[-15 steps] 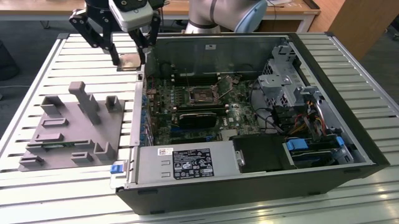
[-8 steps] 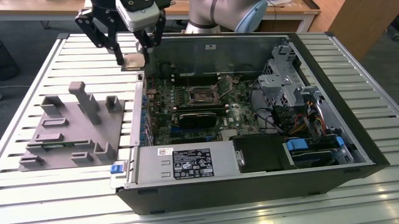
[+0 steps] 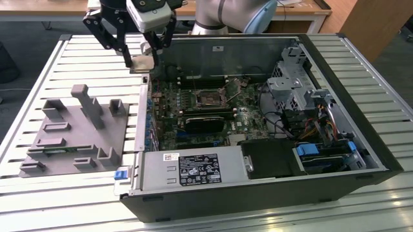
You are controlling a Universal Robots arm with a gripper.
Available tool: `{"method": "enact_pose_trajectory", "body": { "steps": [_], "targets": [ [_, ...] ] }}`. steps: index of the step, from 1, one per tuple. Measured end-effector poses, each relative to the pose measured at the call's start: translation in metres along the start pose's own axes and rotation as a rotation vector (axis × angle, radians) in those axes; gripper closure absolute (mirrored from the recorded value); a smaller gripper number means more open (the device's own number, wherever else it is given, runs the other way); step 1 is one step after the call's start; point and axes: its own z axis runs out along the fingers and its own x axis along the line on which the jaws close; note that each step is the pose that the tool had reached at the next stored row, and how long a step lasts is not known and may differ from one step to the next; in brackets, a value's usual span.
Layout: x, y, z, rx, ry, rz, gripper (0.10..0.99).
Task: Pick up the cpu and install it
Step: 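Pick up the cpu and move it towards the insertion slot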
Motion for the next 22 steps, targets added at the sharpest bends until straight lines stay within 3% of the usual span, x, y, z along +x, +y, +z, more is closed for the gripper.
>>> {"method": "enact_pose_trajectory", "body": {
  "steps": [18, 22],
  "targets": [
    [-0.0173, 0.0, 0.0004, 0.0, 0.0, 0.0, 0.549],
    [-0.027, 0.001, 0.0008, 0.0, 0.0, 0.0, 0.549]
  ]
}}
